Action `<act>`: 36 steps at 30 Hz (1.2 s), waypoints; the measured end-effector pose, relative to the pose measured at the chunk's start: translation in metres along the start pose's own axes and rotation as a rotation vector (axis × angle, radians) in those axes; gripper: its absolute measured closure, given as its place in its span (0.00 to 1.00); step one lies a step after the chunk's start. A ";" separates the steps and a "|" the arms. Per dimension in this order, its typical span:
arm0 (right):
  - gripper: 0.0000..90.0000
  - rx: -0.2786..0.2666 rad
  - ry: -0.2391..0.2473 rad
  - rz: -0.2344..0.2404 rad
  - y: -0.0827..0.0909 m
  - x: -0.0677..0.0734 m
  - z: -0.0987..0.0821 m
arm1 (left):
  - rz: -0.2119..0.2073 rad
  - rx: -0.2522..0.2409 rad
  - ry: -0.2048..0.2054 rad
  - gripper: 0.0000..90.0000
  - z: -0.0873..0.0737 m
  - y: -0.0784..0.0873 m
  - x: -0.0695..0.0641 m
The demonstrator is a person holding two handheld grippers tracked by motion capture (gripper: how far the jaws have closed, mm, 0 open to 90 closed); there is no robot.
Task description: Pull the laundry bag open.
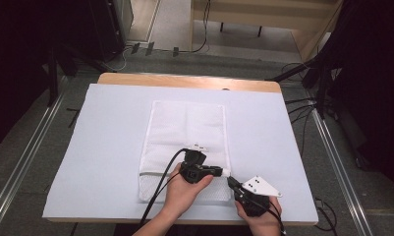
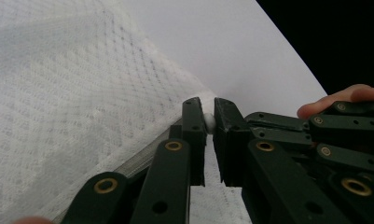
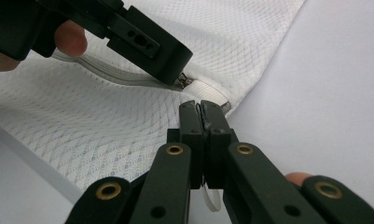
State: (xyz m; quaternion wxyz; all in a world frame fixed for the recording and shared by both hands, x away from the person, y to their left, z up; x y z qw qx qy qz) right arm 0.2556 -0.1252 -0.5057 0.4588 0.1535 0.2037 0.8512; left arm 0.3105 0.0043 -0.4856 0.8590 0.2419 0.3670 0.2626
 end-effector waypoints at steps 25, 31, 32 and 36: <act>1.00 -0.007 0.035 -0.036 0.006 0.002 0.006 | 0.067 0.022 -0.075 0.98 -0.018 0.015 0.021; 1.00 -0.006 0.038 -0.054 0.009 -0.001 0.007 | 0.079 0.001 -0.016 0.98 -0.029 0.033 0.043; 1.00 -0.005 0.039 -0.055 0.009 -0.001 0.007 | 0.084 -0.002 -0.012 0.98 -0.030 0.037 0.046; 1.00 -0.006 0.037 -0.058 0.009 -0.002 0.007 | 0.108 -0.022 0.009 0.98 -0.035 0.054 0.060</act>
Point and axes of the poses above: each handheld gripper's, and its own axes: y roughly backward along the jaws, z roughly out of its top, x roughly to its left, the point moved 6 cm from there along -y, roughly forward along the jaws, and after that the axes turned 2 degrees about -x, right-handed, at the moved point
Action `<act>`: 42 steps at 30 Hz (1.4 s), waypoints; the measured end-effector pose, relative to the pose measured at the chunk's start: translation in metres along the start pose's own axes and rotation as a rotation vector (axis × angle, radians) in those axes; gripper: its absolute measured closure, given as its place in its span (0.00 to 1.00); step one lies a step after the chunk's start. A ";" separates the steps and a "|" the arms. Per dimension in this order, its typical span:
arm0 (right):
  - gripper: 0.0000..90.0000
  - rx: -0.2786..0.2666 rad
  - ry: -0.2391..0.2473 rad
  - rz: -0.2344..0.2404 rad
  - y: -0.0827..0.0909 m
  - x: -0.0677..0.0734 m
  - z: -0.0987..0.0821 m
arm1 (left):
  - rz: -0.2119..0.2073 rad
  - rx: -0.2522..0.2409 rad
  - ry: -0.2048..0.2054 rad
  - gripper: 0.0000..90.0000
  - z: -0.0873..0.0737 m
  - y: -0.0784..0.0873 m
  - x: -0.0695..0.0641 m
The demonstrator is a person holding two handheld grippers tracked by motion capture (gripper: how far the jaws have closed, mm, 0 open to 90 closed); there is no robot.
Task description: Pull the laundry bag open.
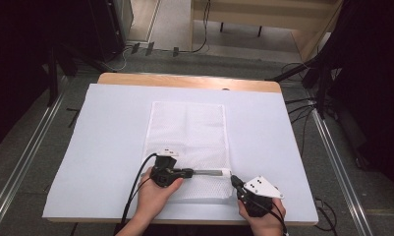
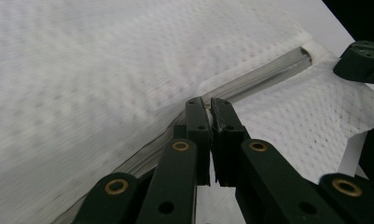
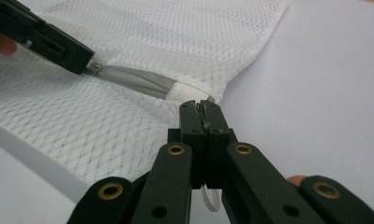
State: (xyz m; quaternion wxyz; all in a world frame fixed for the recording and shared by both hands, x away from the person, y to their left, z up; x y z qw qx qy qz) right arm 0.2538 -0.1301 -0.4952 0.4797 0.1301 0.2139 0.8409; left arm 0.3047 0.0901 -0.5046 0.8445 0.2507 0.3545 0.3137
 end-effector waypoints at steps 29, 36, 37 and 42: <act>1.00 0.018 -0.004 -0.033 0.002 -0.006 -0.002 | 0.131 -0.094 0.119 0.98 -0.035 0.097 0.084; 1.00 0.034 0.015 -0.038 0.000 -0.003 -0.003 | 0.126 -0.107 0.131 0.98 -0.038 0.105 0.087; 1.00 0.031 0.018 -0.045 0.001 -0.003 -0.003 | 0.145 -0.126 0.143 0.98 -0.039 0.110 0.090; 1.00 0.025 0.046 -0.038 0.005 0.002 -0.001 | 0.140 -0.133 0.163 0.98 -0.046 0.117 0.095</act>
Point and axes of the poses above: each handheld gripper's, and its own axes: y roughly backward along the jaws, z roughly out of its top, x roughly to its left, the point moved 6 cm from there along -y, roughly forward along the jaws, and after that the axes turned 2 degrees about -x, right-handed, at the moved point
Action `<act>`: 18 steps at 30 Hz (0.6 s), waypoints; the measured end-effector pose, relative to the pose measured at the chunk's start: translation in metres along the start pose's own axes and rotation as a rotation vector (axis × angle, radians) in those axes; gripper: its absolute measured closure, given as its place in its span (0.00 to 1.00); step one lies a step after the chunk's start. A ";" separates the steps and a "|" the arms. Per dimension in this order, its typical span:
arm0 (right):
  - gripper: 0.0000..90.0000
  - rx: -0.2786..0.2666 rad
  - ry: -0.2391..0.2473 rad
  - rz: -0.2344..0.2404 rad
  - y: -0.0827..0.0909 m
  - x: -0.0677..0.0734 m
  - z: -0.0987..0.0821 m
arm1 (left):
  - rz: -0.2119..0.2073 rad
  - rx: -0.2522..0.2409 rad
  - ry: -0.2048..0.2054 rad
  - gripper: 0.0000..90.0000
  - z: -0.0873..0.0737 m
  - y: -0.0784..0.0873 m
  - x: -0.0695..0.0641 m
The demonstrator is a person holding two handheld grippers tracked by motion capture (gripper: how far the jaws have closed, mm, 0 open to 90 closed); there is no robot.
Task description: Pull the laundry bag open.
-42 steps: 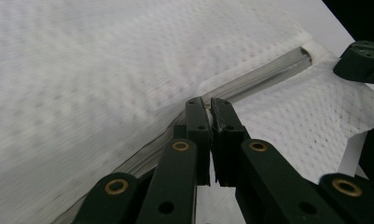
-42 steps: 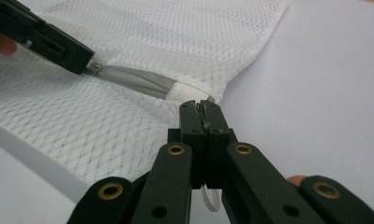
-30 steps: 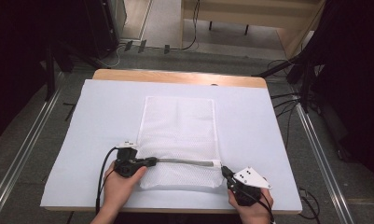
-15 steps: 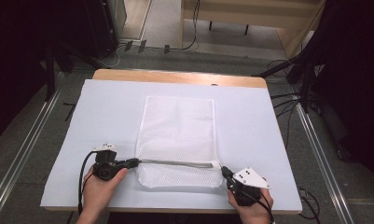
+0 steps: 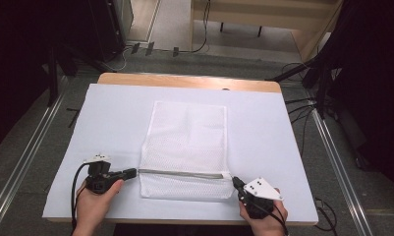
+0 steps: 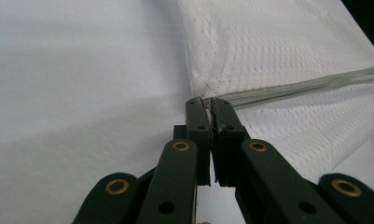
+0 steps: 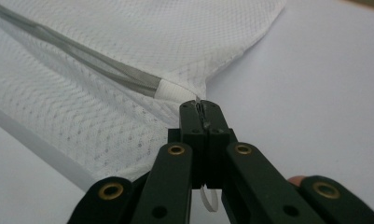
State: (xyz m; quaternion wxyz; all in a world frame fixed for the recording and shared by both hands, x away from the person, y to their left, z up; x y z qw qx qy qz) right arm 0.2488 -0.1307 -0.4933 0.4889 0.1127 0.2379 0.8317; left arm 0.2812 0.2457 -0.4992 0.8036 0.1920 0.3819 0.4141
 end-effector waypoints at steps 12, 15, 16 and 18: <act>0.88 -0.006 -0.017 0.038 0.003 0.005 -0.001 | 0.102 -0.222 -0.082 0.14 0.017 0.018 0.007; 0.73 -0.036 -0.050 0.051 0.004 -0.002 0.001 | 0.100 -0.253 -0.152 0.00 0.019 0.023 0.006; 0.67 -0.049 -0.060 0.064 0.003 -0.004 0.002 | 0.099 -0.266 -0.162 0.00 0.019 0.024 0.006; 0.61 -0.061 -0.079 0.086 0.004 -0.006 0.004 | 0.096 -0.277 -0.167 0.00 0.020 0.026 0.007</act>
Point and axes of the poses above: each handheld gripper's, and its own axes: y roughly backward along the jaws, z roughly out of its top, x roughly to its left, the point moved 6 cm from there along -y, roughly forward along the jaws, and after that the axes turned 2 degrees about -x, right-handed, at the moved point
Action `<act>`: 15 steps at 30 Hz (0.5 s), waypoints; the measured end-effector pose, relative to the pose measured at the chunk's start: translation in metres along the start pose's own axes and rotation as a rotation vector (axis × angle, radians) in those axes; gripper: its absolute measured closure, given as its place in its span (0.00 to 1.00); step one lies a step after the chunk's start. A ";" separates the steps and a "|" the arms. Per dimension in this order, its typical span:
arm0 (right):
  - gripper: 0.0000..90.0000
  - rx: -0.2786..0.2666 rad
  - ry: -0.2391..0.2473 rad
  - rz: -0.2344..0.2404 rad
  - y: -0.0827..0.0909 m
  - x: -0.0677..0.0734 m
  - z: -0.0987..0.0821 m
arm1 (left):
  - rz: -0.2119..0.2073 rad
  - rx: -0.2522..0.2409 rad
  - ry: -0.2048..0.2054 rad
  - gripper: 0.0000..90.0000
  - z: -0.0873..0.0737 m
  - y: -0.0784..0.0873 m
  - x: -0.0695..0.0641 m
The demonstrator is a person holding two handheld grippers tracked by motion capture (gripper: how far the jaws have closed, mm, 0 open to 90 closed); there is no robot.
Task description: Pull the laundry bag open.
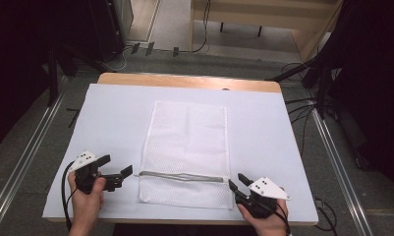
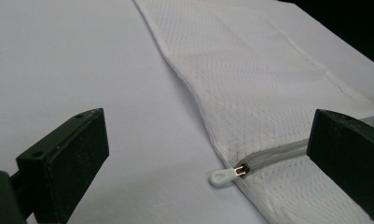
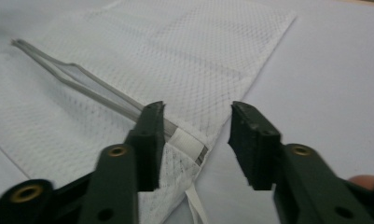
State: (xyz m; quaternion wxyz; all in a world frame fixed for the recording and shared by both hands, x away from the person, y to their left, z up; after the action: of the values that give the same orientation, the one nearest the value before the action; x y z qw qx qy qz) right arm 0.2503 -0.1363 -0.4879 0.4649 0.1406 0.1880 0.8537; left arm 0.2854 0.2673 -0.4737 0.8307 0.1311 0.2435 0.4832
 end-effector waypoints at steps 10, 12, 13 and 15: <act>0.31 -0.052 -0.117 -0.022 0.018 -0.051 0.006 | 0.074 -0.046 -0.032 0.00 0.002 0.012 0.020; 0.30 -0.064 -0.130 -0.050 0.022 -0.062 0.006 | 0.076 -0.051 -0.037 0.00 0.002 0.013 0.021; 0.29 -0.067 -0.138 -0.055 0.024 -0.066 0.005 | 0.070 -0.053 -0.048 0.00 0.002 0.015 0.022; 0.26 -0.057 -0.178 -0.060 0.027 -0.075 0.004 | 0.079 -0.051 -0.058 0.00 0.001 0.016 0.023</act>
State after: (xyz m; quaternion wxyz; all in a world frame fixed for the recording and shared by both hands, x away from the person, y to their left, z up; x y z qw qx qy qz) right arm 0.2712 -0.2122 -0.4774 0.5089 0.1969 0.1257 0.8285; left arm 0.2837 0.2952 -0.4722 0.8206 0.1333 0.2016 0.5179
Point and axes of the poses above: each handheld gripper's, and its own axes: y roughly backward along the jaws, z roughly out of its top, x roughly to its left, the point moved 6 cm from there along -y, roughly forward along the jaws, and after that the axes turned 2 degrees about -x, right-handed, at the moved point
